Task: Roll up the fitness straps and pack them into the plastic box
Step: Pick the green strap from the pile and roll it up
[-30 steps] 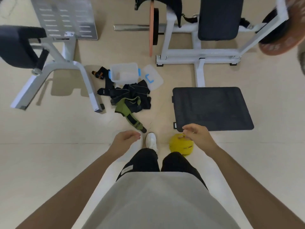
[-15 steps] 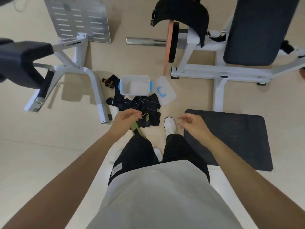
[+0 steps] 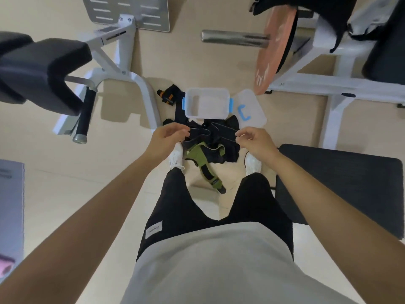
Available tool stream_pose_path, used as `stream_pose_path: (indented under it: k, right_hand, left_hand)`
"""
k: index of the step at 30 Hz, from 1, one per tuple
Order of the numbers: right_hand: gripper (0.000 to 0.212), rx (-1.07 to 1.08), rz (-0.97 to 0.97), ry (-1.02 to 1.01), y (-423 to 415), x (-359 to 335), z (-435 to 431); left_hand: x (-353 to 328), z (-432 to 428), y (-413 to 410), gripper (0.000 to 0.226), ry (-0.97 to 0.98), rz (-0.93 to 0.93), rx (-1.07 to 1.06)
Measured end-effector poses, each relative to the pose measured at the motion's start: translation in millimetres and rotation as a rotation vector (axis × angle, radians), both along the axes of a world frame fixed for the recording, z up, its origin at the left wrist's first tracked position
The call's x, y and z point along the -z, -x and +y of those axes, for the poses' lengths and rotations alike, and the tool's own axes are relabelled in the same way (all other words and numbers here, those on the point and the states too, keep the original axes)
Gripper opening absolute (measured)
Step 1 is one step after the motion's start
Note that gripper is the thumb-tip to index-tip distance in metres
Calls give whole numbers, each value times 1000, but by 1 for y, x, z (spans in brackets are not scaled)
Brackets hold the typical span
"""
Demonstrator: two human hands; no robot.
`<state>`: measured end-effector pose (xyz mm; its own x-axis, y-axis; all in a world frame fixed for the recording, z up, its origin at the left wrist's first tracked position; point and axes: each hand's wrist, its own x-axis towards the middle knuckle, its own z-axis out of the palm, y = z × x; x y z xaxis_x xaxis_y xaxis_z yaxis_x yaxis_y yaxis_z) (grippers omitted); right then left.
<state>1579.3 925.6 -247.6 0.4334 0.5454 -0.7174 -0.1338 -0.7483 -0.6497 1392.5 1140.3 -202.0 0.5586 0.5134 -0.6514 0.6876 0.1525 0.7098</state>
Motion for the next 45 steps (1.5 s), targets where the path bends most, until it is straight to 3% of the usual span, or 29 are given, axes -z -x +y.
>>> stream_pose_path:
  k: [6, 10, 13, 16, 18, 22, 25, 29, 33, 37, 45]
  right_hand:
    - [20, -73, 13, 119, 60, 130, 50]
    - [23, -121, -16, 171, 80, 273, 61]
    - [43, -191, -92, 219, 86, 394, 51]
    - [64, -319, -184, 244, 91, 499, 31]
    - [64, -441, -264, 255, 94, 550, 20]
    - [41, -513, -374, 110, 87, 610, 12]
    - [31, -586, -395, 73, 68, 619, 21]
    - [12, -428, -299, 132, 40, 598, 33]
    - [23, -247, -178, 103, 43, 553, 22]
    - [28, -125, -100, 34, 46, 500, 20]
    - [28, -77, -175, -265, 59, 371, 25]
  left_hand:
    - [156, 62, 17, 15, 41, 164, 213]
    - [315, 61, 25, 17, 16, 311, 423]
    - [435, 47, 21, 28, -30, 395, 640]
    - [534, 32, 18, 53, -176, 391, 871]
    - [586, 28, 22, 63, -314, 356, 1073]
    - [650, 31, 32, 37, -387, 175, 1197]
    - [662, 34, 20, 25, -365, 137, 1210]
    - [650, 49, -13, 18, -273, 174, 1113]
    - [596, 59, -24, 25, -288, 151, 963]
    - [526, 70, -23, 36, -411, 74, 905]
    - [372, 92, 4, 25, -751, -147, 580]
